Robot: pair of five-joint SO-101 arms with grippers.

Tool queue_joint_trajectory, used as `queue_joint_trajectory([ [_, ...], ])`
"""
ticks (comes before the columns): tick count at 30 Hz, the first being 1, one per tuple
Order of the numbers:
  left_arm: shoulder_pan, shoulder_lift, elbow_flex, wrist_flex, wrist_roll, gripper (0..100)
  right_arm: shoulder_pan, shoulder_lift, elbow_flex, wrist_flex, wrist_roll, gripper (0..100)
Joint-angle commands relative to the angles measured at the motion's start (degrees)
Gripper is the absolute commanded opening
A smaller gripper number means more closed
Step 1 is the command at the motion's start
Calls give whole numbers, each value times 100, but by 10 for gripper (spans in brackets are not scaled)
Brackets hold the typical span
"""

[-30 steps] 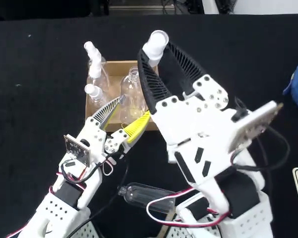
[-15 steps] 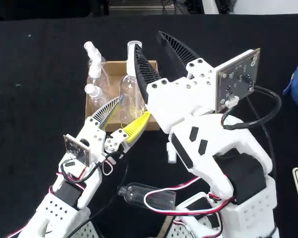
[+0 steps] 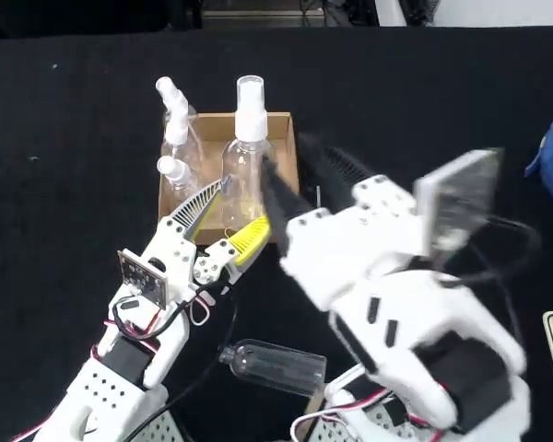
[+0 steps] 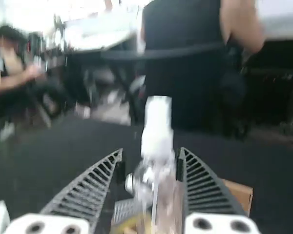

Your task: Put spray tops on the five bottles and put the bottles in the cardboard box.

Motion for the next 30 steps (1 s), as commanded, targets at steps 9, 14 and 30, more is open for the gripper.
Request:
queue_joint_trajectory([
  [9,31,-70,136,9,-35,30,-651,-180,813,-123,1512,290],
  [14,40,-70,136,-9,-35,30,-651,-180,1305,-791,1512,290],
  [30,66,-70,136,-18,-35,42,-651,-180,1833,-1415,1521,290],
])
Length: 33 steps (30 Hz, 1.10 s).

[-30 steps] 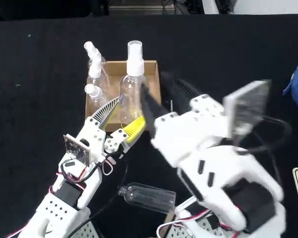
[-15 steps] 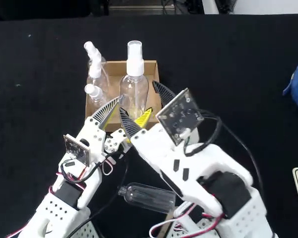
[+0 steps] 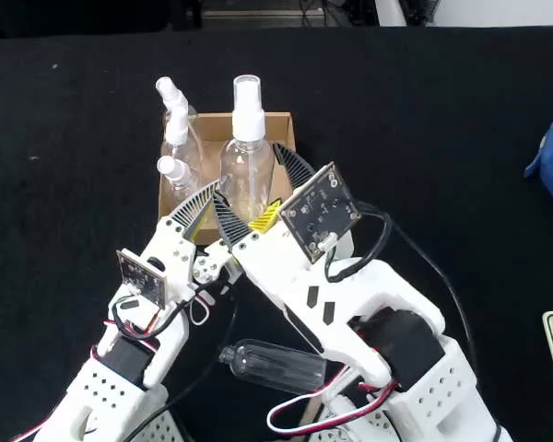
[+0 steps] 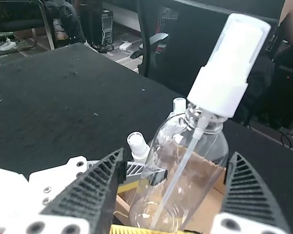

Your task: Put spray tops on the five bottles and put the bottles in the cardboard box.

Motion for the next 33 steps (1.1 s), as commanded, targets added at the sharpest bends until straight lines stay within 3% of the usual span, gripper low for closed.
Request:
queue_joint_trajectory([
  [1,75,-70,136,-18,-53,61,-88,-84,-40,-211,26,290],
  [6,57,-18,136,26,-26,173,-88,-66,-40,-246,35,290],
  [11,-13,-18,136,26,-18,116,-88,-84,295,-624,62,279],
  [16,-119,-53,136,26,-53,64,-88,-84,391,-695,26,3],
  [18,-84,-53,136,26,-53,66,-88,-92,356,-633,53,56],
  [21,-75,-53,136,26,-53,62,79,-295,224,-431,70,10],
  [27,-75,-62,136,26,-53,61,703,-567,-804,826,70,51],
  [33,-75,-62,136,26,-53,47,1732,-576,-910,1108,26,60],
])
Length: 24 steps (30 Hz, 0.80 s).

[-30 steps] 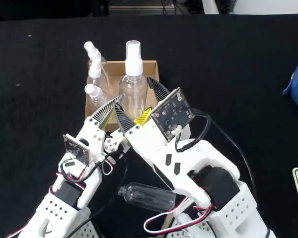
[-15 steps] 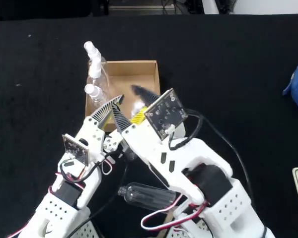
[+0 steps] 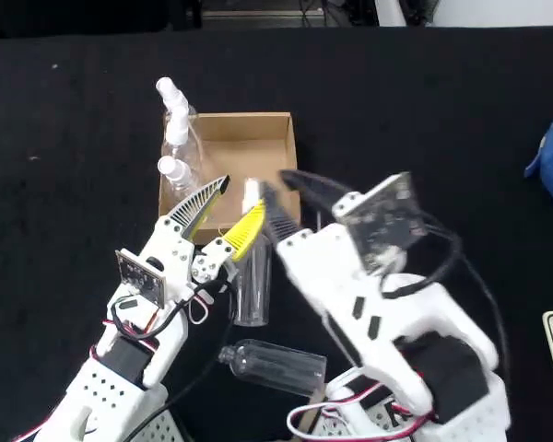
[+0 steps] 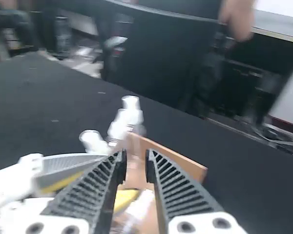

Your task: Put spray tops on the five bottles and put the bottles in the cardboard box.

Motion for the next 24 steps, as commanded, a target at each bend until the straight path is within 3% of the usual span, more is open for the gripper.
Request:
queue_joint_trajectory([
  [1,-13,-70,136,26,-35,26,607,4,-180,26,-9,63],
  [10,-418,-79,-259,316,-44,28,695,4,822,-18,-9,65],
  [14,-1130,-281,-1420,2119,0,29,712,40,1059,-26,-9,136],
  [19,-1877,-1046,-2747,4308,-53,29,527,286,1262,62,-211,147],
  [24,-3116,-1723,-2791,5275,-255,30,-149,699,1235,352,-985,158],
])
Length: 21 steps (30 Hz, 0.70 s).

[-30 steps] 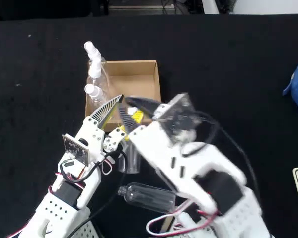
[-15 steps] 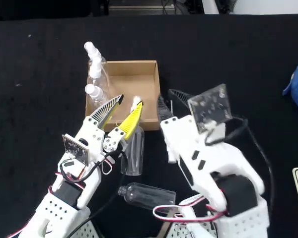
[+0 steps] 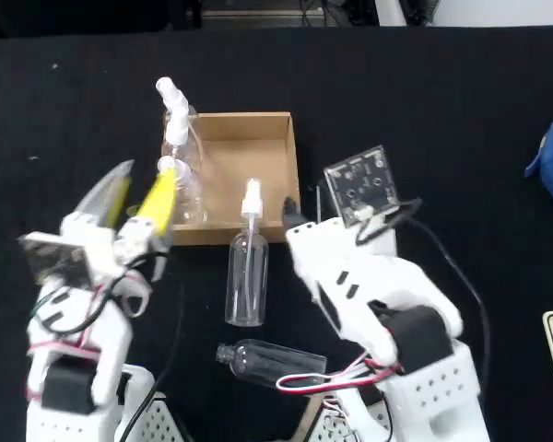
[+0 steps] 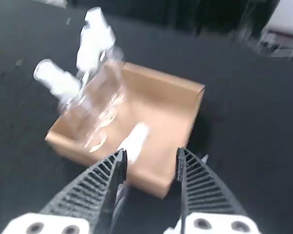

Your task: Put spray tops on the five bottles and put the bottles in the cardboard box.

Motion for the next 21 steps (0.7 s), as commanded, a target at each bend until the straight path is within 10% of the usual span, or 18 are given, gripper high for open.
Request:
queue_joint_trajectory([
  [1,-901,-88,-277,484,-185,30,-615,382,-22,193,-466,174],
  [9,-2246,97,673,536,-132,30,-1160,1323,48,62,-1354,287],
  [21,-2290,88,1455,519,-132,30,-1846,2105,75,-35,-2760,290],
])
